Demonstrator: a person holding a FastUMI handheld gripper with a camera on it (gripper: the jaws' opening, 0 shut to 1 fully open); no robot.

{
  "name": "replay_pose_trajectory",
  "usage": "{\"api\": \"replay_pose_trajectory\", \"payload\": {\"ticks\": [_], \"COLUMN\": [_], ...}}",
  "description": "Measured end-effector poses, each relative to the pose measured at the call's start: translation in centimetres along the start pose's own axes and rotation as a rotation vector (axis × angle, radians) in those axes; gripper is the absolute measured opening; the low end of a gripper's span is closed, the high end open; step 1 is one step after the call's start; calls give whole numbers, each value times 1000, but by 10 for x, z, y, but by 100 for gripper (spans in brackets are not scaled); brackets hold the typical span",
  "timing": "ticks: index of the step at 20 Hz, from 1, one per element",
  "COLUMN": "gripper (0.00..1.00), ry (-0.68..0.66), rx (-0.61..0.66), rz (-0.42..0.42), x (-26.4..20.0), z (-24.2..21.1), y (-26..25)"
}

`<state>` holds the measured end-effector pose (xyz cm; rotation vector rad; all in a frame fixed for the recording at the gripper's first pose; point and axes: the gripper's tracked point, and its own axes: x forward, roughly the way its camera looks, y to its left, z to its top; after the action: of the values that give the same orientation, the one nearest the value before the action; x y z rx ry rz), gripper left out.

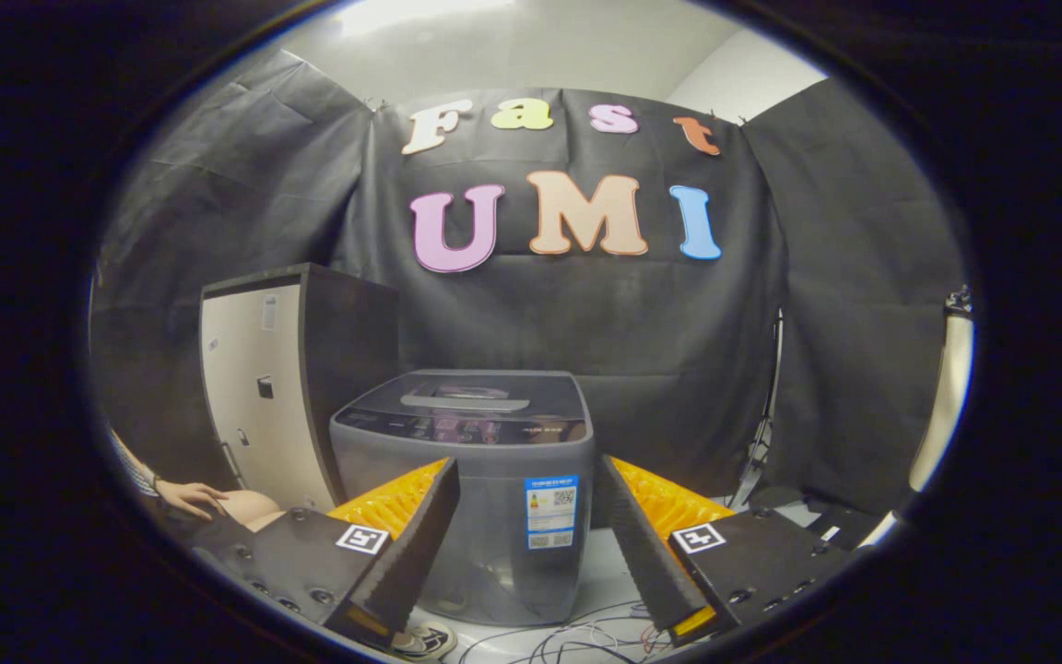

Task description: Put the clothes into the washing machine and then close the washing machine lid.

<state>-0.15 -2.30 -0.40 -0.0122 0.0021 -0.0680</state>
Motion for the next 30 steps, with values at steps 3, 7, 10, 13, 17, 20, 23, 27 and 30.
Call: {"api": "replay_pose_trajectory", "payload": {"ticks": [3, 7, 10, 13, 17, 20, 23, 27, 30], "gripper": [96, 96, 96, 96, 96, 96, 96, 96, 96], "ry": [1, 1, 2, 3, 2, 1, 0, -4, -4], "rx": [-2, -2, -2, -3, -2, -1, 3, 7, 6], "rz": [0, -1, -3, -3, -4, -4, -11, -20, -17], "x": [1, 0, 0, 0, 0, -1, -1, 0, 0], "z": [0, 0, 0, -1, 0, 0, 1, 1, 1], "y": [1, 0, 1, 1, 0, 1, -1, -2, -1]}}
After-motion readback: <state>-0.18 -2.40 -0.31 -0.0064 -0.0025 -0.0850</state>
